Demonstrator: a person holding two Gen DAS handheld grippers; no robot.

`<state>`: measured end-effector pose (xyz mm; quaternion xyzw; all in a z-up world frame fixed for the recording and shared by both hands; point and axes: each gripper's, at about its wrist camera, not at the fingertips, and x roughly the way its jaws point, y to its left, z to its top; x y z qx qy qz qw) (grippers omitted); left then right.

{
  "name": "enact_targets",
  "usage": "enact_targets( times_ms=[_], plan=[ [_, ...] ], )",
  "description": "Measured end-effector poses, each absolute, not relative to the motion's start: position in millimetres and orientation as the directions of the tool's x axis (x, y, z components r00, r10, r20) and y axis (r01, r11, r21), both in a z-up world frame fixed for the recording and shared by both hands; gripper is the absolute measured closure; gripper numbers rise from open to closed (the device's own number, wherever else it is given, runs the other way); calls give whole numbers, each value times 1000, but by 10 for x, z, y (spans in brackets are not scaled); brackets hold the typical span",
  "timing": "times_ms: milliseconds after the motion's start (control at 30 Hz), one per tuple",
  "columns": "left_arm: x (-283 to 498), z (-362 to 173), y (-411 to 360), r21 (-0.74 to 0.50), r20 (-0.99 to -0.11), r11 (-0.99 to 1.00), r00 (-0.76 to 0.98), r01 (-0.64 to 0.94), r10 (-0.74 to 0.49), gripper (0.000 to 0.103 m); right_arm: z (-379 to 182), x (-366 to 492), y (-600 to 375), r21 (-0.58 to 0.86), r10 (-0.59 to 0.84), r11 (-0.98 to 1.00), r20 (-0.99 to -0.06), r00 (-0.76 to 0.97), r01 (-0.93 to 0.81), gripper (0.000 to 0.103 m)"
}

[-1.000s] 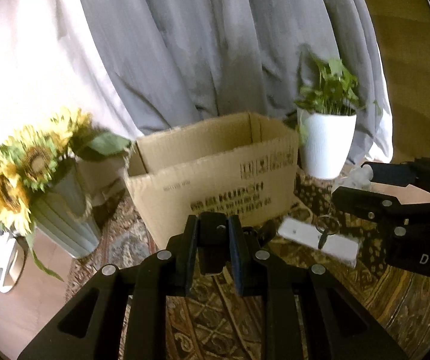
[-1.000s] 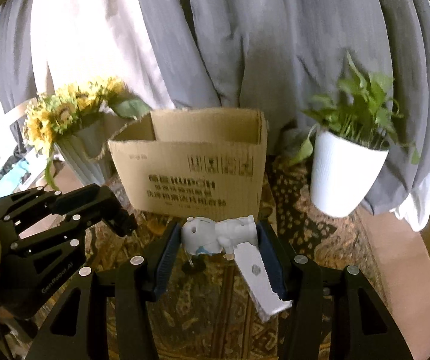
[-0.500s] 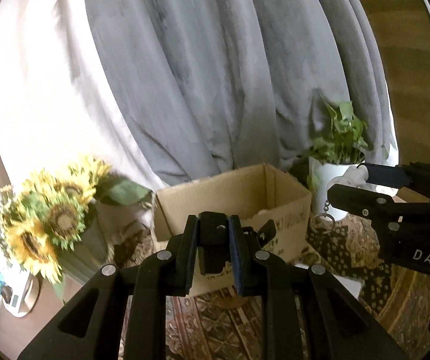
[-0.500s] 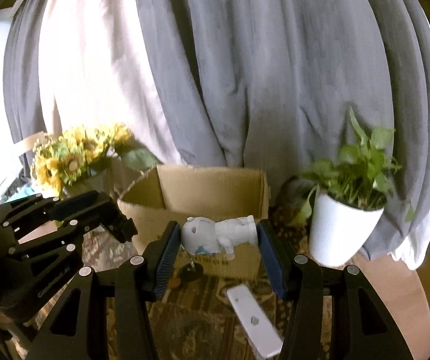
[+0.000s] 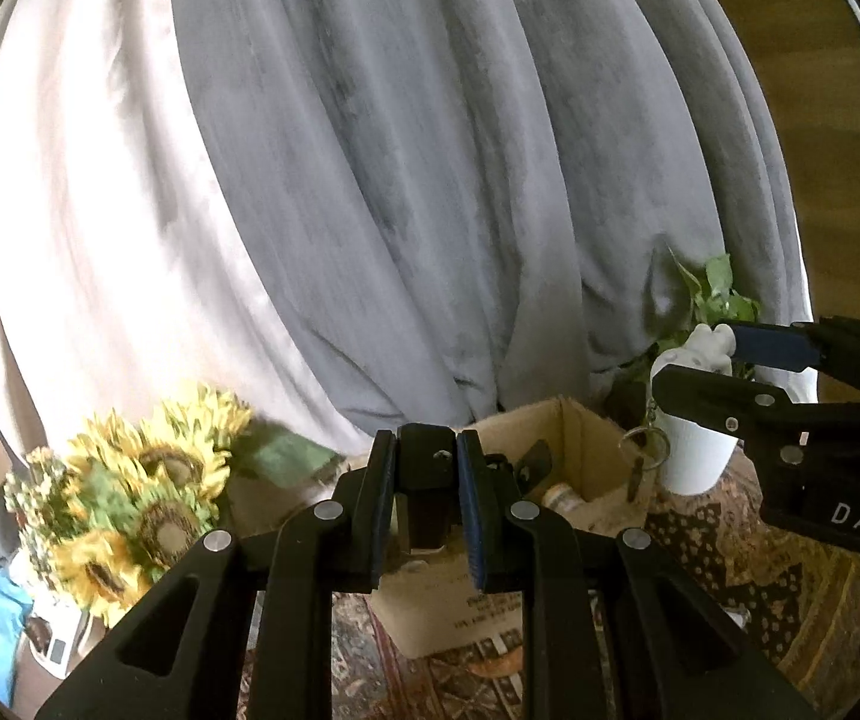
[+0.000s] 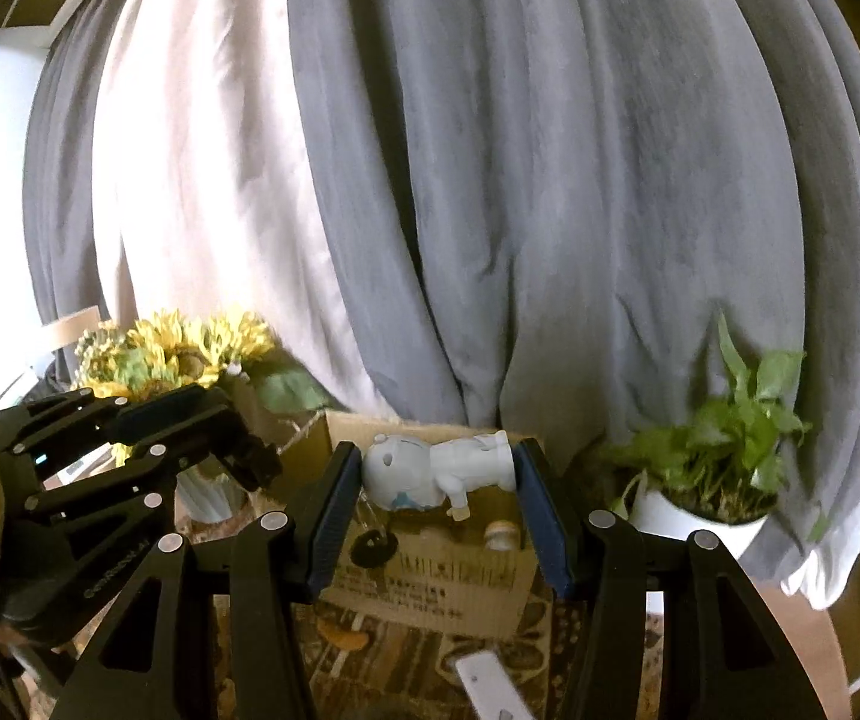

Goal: Organize rigid objects
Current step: 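Carry the figurine with the right tool while the left tool carries the ring over the box, then open the right tool to drop the figurine while the left tool drops the ring into the box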

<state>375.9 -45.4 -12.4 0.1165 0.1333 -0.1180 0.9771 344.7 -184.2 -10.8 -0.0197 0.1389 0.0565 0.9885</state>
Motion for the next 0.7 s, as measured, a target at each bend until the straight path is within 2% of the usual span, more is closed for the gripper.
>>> enact_targets(
  times_ms=[400, 700],
  plan=[
    [4071, 43, -442, 193, -250, 956, 953, 220, -169, 82, 77, 3759, -1861, -17, 155, 986, -248, 956, -164, 49],
    [4399, 30, -465, 168, -285, 959, 942, 230, -176, 82, 110, 4080, -1907, 1, 180, 982, -263, 948, -186, 49]
  ],
)
